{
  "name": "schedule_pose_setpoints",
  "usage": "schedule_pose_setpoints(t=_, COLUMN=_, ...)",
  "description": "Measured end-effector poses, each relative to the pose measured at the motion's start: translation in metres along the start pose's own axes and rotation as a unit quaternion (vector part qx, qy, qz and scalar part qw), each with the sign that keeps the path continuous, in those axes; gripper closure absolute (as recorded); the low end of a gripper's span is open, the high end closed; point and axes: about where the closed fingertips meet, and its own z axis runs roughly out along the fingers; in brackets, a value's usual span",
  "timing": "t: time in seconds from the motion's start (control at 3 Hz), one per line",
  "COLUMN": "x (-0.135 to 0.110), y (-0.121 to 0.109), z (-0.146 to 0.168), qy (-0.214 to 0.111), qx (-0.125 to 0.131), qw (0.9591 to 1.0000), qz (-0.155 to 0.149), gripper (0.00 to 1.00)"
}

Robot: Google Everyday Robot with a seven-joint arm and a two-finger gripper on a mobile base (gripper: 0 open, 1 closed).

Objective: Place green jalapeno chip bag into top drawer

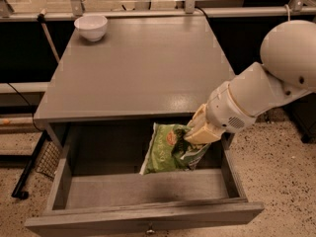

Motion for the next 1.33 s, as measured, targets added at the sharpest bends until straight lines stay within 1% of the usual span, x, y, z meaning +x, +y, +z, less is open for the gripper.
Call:
schedule_pose_setpoints(t=0.33, x=0.0, y=0.0, z=0.0, qy=0.0, qx=0.0, qw=1.0, qz=0.0, gripper=1.0)
schedule_pose_setpoints(t=0.67, x=0.011, y=-0.005, z=0.014, qy=-0.014, qx=-0.001, qw=0.9998, qz=0.013, gripper=1.0)
schedule_pose_setpoints(t=1.0, x=0.03, y=-0.015, z=0.042, qy=-0.011, qx=0.0, qw=0.9993, qz=0.037, gripper=1.0)
schedule_pose_setpoints(t=1.33, x=0.055, y=-0.023, z=0.079, qy=-0.023, qx=0.002, qw=0.9971, qz=0.073, gripper=1.0)
